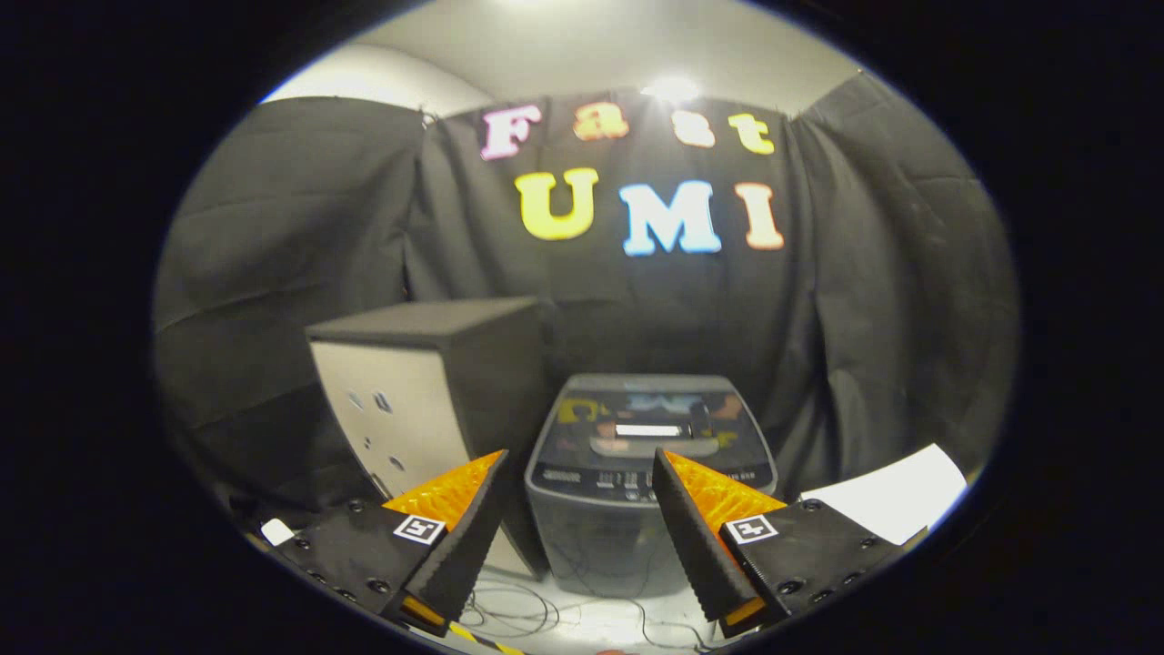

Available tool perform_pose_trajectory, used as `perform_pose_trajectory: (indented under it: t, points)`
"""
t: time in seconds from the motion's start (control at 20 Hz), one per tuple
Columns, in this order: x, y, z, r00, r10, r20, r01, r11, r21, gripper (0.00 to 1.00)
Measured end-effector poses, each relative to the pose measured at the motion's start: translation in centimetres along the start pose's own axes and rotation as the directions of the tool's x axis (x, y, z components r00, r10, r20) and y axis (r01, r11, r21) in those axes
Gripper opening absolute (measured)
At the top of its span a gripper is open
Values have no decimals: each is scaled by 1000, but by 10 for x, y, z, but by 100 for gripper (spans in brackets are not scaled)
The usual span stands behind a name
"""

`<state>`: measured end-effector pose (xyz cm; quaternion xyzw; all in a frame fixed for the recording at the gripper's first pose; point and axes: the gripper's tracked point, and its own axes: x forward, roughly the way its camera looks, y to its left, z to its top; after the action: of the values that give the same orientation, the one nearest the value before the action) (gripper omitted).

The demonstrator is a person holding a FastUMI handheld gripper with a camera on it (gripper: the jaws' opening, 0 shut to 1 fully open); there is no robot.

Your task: Put the clothes into the washing machine and then close the washing machine lid.

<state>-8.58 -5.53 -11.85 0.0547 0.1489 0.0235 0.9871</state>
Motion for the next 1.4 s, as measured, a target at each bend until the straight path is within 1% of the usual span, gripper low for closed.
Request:
perform_pose_trajectory:
  t: [0.05, 0.1, 0.15, 0.2, 0.25, 0.35, 0.55, 0.8, 0.95, 1.15, 1.4]
  points:
    - [-15, -2, 2, 1000, -3, 20, 3, 999, 34, 98]
    - [-26, -2, -14, 1000, -4, 14, 3, 996, 85, 97]
    - [-39, -3, -21, 1000, -14, 16, 12, 992, 128, 97]
    - [-55, -4, -16, 999, -32, 40, 26, 989, 142, 97]
    - [-69, -5, -7, 996, -43, 74, 34, 991, 128, 97]
    - [-93, -12, -4, 992, -68, 103, 60, 995, 78, 97]
    - [-116, -13, 4, 984, -95, 149, 91, 995, 29, 97]
    - [-122, 6, 17, 979, -69, 190, 81, 995, -58, 97]
    - [-121, 14, 16, 980, -47, 193, 64, 994, -85, 97]
    - [-116, 18, 18, 979, -32, 200, 52, 994, -97, 99]
    - [-111, 15, 17, 979, -35, 199, 53, 995, -84, 99]
